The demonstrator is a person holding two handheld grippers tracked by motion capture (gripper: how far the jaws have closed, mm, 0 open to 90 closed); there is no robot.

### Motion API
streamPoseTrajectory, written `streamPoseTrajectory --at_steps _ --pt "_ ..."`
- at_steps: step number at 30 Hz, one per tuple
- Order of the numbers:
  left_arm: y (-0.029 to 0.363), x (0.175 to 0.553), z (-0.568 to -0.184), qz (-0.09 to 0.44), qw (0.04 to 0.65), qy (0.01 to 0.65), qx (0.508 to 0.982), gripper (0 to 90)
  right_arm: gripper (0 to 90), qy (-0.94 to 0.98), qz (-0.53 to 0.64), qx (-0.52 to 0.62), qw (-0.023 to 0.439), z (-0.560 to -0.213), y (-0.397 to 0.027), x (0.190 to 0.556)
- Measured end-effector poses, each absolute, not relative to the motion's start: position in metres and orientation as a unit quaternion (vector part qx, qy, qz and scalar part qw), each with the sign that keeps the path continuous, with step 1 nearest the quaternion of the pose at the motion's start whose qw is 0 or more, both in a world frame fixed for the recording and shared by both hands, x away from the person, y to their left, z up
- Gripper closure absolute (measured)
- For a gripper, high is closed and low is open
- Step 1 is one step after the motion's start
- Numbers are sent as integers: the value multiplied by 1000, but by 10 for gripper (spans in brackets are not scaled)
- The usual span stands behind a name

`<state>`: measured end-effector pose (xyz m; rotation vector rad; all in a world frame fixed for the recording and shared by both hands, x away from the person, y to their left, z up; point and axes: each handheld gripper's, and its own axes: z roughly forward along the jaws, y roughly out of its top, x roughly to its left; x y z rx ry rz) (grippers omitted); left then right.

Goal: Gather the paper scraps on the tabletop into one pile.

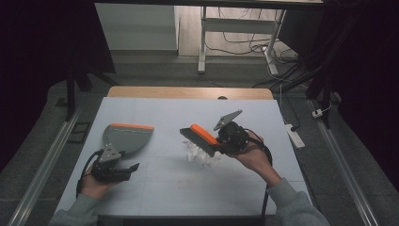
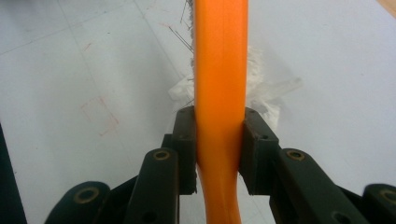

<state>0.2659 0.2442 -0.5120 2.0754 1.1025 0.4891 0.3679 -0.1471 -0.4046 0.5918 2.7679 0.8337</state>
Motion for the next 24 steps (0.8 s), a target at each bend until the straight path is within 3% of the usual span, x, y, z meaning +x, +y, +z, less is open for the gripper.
streamPoseTrajectory --at_steps 11,24 --pt "245 266 -512 191 364 428 805 270 708 913 315 236 105 -402 -166 371" --pt "245 265 -510 192 367 429 803 268 708 879 344 308 123 -412 -232 364"
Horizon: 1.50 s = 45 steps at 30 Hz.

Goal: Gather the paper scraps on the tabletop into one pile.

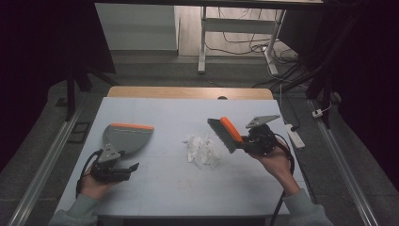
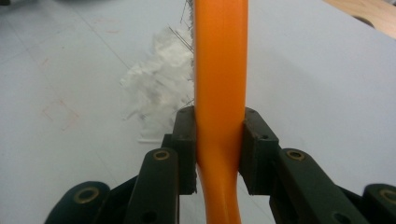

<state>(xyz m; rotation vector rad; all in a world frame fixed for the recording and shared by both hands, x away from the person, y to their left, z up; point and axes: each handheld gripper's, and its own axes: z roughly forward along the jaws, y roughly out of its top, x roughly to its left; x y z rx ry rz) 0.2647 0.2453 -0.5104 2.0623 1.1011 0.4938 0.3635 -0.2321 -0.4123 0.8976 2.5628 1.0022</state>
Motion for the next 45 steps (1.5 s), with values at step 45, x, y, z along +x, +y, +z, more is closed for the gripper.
streamPoseTrajectory --at_steps 45 --pt "238 260 -507 193 371 420 805 265 708 843 370 356 161 -464 -296 329"
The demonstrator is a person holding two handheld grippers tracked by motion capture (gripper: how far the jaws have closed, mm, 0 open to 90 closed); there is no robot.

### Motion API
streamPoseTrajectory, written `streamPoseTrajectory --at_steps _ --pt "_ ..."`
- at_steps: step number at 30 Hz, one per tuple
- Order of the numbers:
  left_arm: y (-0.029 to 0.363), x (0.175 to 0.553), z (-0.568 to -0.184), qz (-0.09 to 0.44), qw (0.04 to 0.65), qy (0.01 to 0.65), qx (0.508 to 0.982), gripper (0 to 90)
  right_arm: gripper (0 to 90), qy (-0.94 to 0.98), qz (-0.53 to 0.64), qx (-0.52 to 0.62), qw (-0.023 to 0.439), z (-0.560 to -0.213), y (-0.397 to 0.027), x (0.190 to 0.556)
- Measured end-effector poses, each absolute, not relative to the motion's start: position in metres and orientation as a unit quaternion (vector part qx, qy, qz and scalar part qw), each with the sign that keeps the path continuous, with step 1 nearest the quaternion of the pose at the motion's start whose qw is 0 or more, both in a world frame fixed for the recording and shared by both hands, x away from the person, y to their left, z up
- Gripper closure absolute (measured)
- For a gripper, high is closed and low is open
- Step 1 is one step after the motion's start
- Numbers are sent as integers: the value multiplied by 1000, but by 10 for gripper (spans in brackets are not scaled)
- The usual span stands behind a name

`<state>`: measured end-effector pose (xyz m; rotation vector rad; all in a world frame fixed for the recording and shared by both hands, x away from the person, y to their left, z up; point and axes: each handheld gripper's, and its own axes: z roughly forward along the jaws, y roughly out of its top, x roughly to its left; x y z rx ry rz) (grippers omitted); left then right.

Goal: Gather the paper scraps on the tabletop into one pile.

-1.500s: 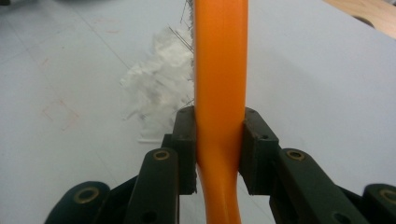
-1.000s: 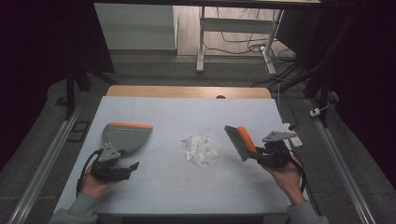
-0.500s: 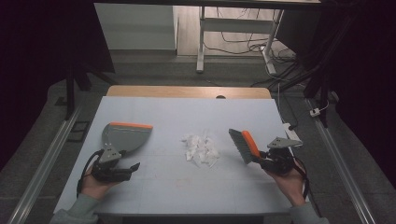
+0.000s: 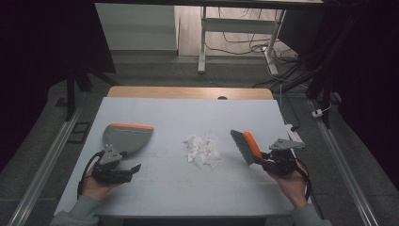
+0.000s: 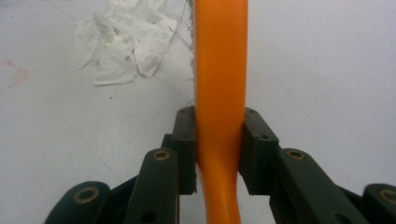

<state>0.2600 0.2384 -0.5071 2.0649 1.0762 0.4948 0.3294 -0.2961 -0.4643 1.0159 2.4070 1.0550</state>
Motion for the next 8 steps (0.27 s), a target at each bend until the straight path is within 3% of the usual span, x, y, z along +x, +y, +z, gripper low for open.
streamPoseTrajectory --at_steps 8 --pt "239 260 -507 194 372 419 805 266 707 843 371 355 163 -464 -296 329"
